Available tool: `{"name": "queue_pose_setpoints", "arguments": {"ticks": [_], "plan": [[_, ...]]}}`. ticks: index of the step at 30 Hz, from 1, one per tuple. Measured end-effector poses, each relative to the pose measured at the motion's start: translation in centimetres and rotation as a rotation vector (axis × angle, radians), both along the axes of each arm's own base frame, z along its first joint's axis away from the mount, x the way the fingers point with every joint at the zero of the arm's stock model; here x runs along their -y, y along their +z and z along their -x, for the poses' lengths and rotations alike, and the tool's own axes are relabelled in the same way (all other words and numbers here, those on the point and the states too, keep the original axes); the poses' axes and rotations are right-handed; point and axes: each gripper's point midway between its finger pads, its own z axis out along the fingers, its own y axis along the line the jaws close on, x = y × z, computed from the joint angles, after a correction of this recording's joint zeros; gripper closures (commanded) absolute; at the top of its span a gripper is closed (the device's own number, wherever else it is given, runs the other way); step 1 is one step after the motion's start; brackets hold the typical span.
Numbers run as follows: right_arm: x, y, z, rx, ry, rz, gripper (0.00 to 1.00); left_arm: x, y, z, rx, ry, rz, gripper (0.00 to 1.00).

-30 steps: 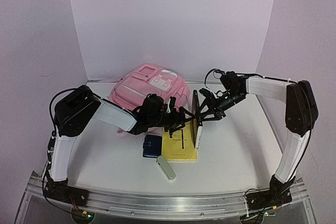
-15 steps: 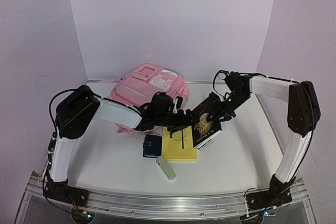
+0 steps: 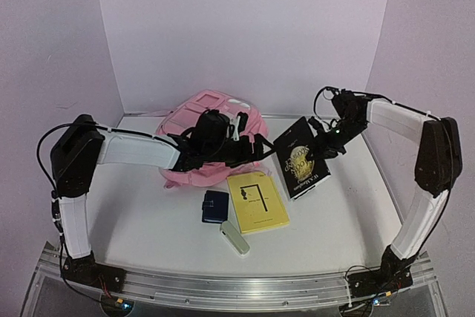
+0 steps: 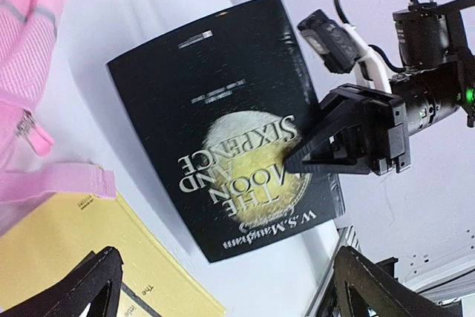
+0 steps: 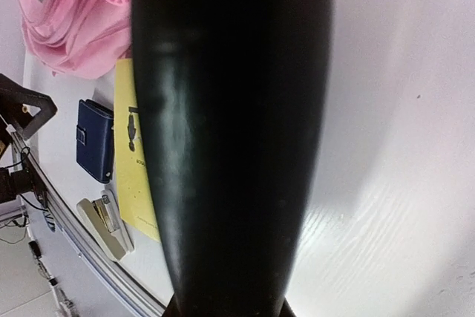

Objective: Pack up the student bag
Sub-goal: Pick up the book from the center of the board.

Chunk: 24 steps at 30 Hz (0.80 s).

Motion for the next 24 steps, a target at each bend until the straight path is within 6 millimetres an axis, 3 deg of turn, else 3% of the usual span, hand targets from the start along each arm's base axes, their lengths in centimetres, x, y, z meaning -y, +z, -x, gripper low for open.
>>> {"name": "queue_pose_setpoints", "arguments": {"ticks": [7,11,17,24], "plan": [[0.9,8.8,-1.5,0.333,0.118,0.055,1.00,-2.6,5.5,-0.6,0.110,0.031,0.012,0.00],[1.5,12.5,-1.8,0.538,0.212,0.191,1.00,-5.2,7.3,-0.9,0.128,0.061,0.035,0.00],[1.9,14.5,-1.5,0.761,0.408,0.474,1.00,-9.6,7.3,-1.9,0.108,0.142,0.034,0.00],[3.3,16.2,-2.4,1.159,0.581,0.858,1.00,-10.4,8.4,-1.0,0.115,0.148,0.042,0.00]]}}
